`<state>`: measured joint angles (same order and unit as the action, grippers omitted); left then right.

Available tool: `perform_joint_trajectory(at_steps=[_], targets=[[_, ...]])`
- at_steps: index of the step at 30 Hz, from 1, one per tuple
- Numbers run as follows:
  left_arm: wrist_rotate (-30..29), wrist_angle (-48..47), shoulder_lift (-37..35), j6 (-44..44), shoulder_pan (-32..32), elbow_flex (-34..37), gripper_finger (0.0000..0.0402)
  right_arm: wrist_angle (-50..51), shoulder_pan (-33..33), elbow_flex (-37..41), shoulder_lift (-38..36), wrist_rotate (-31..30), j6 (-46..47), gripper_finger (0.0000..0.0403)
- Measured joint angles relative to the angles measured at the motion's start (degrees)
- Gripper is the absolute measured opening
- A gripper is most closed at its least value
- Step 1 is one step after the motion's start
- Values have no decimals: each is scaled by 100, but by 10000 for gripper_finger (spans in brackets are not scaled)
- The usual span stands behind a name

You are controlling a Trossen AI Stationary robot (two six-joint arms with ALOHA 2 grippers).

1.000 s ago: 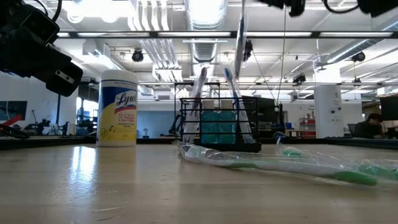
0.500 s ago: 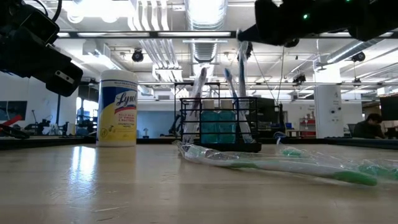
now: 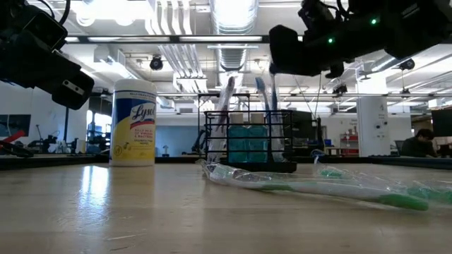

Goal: Pick & Place toothbrushing station
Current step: Put the left blue toothbrush into the wire organizer, then put the left green toothbrush into the wire organizer

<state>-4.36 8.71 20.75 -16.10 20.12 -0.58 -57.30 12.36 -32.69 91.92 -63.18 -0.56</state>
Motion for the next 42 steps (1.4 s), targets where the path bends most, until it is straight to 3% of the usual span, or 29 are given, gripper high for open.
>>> perform_joint_trajectory(at_steps=[11,20,34,42], targets=[[0,-28,1,-11,2,0,5,-38,-7,-222,625,-25,237,13],[0,-33,0,-15,2,0,5,33,13,-243,563,17,57,19],[0,-42,0,-46,2,0,5,49,127,-251,254,20,163,184],[0,-39,0,-46,0,0,5,45,252,-251,-103,15,24,211]])
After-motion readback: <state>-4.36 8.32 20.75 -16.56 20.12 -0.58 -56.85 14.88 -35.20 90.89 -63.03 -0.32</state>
